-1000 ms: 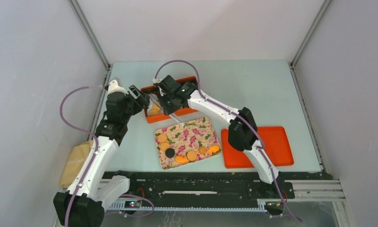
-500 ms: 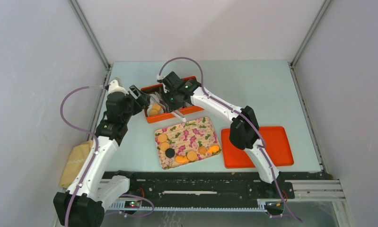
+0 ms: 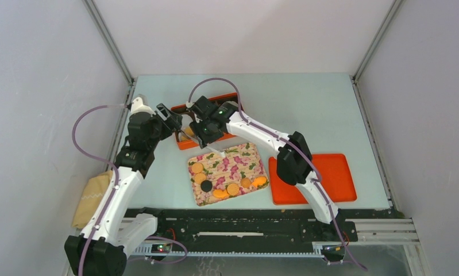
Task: Pack the cookies
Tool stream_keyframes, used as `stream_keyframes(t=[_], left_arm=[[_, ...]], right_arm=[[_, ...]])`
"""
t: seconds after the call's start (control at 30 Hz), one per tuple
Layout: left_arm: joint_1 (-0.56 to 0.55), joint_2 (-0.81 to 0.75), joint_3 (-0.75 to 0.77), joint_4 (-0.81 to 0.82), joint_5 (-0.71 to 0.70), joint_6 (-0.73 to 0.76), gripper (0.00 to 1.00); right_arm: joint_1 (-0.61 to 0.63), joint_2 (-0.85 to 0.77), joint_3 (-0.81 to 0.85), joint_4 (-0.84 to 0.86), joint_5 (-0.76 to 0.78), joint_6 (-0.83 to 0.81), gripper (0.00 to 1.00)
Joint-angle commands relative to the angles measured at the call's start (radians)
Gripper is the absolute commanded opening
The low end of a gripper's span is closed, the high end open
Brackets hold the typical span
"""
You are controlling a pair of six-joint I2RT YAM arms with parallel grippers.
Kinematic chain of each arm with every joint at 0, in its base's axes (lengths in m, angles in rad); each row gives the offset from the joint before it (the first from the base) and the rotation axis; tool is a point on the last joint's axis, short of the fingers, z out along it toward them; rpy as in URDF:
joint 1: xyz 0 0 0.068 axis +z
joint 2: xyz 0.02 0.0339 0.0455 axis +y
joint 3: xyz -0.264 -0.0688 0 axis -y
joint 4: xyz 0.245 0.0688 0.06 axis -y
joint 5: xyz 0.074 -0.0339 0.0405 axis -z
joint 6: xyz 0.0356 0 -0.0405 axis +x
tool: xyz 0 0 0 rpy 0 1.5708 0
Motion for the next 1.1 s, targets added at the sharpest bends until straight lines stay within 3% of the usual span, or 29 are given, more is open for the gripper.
stream_keyframes(t=[0.0, 0.57, 0.67, 1.07], left_arm=[[0.004, -0.031, -0.019, 0.008, 0.012, 0.003, 0.77], [0.004, -0.035, -0.032, 0.013, 0.007, 0.005, 0.77], [0.004, -0.031, -0.03, 0.012, 0.008, 0.006, 0.77], [0.004, -0.03, -0.02, 0.001, 0.008, 0.007, 0.77]], right_arm=[[0.004, -0.017, 0.059, -0.033, 0.006, 0.014, 0.57], [0.006, 0.068, 0.196, -0.09, -0.003, 0.031, 0.47], [0.007, 0.056, 0.184, -0.076, 0.008, 0.029, 0.34], [0.006, -0.063, 0.084, 0.042, -0.026, 0.0, 0.1]])
